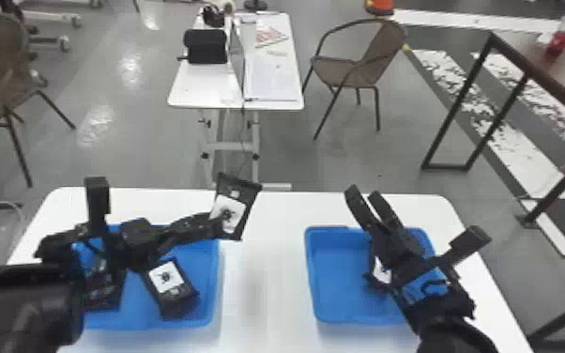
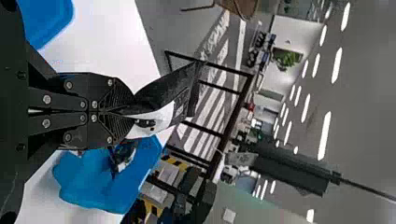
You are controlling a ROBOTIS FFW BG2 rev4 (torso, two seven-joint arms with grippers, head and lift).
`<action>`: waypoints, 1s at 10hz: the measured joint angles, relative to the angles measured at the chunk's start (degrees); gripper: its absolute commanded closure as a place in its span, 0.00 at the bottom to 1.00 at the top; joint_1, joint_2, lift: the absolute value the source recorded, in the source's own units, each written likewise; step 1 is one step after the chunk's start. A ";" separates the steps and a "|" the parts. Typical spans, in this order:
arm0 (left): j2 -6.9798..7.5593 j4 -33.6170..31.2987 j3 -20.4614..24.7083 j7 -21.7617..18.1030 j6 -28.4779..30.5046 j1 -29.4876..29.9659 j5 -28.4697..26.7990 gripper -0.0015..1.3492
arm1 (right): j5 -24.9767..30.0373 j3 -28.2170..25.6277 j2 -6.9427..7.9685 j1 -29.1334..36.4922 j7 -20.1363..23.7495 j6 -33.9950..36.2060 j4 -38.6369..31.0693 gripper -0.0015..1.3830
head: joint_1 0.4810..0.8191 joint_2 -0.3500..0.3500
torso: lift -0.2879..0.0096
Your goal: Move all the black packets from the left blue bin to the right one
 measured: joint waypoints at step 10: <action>-4.64 16.60 -12.73 -2.47 -7.62 -13.07 0.72 0.89 | -0.35 7.68 -0.09 -7.79 6.43 8.85 3.51 0.76 | 0.63 0.31 | 0.97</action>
